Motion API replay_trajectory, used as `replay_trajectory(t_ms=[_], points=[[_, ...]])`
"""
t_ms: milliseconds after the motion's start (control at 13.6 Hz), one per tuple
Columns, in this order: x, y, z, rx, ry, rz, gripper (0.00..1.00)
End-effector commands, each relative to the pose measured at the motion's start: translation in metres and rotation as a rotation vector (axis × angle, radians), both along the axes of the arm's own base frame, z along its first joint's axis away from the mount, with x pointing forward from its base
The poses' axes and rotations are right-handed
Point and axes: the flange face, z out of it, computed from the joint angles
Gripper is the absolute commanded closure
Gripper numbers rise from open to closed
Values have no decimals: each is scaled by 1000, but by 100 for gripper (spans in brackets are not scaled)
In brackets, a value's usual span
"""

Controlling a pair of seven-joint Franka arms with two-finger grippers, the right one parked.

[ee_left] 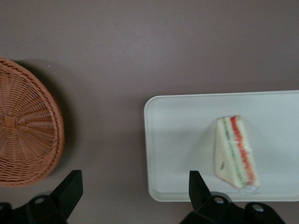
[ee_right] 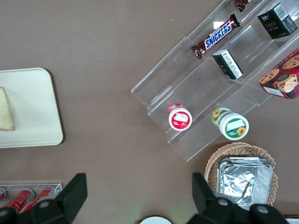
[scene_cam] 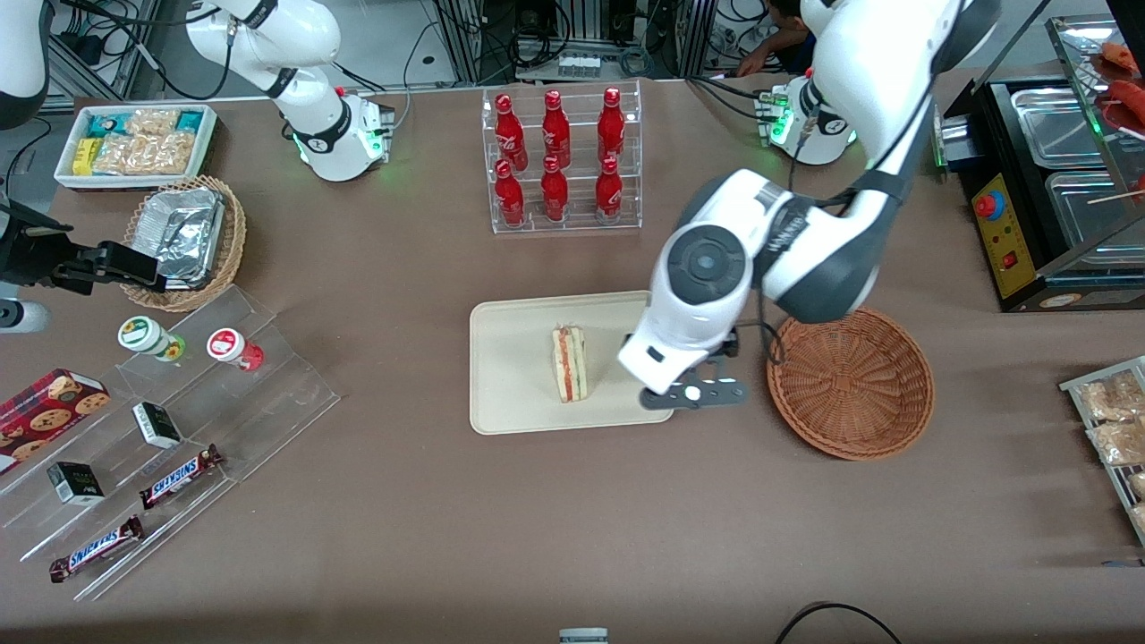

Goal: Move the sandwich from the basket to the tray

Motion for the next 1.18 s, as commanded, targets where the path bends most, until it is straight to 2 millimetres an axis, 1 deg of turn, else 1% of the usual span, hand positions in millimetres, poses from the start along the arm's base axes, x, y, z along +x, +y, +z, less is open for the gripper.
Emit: replay_trajectory(t_ms=[0, 74, 221, 368, 442, 515, 589, 810, 957, 1031, 1104], points=[[-10, 39, 9, -1, -2, -13, 0], [-8, 48, 9, 4, 1, -8, 0], [-1, 75, 14, 6, 4, -14, 0], [7, 103, 28, -13, 2, -16, 0], [7, 116, 38, -10, 4, -25, 0], [7, 130, 41, -2, 24, -40, 0], [7, 145, 49, 2, 38, -60, 0], [3, 181, 66, -12, 51, -89, 0], [-5, 199, 73, -30, 62, -77, 0], [-14, 212, 81, -38, 58, -94, 0], [-16, 234, 87, -40, 55, -93, 0]])
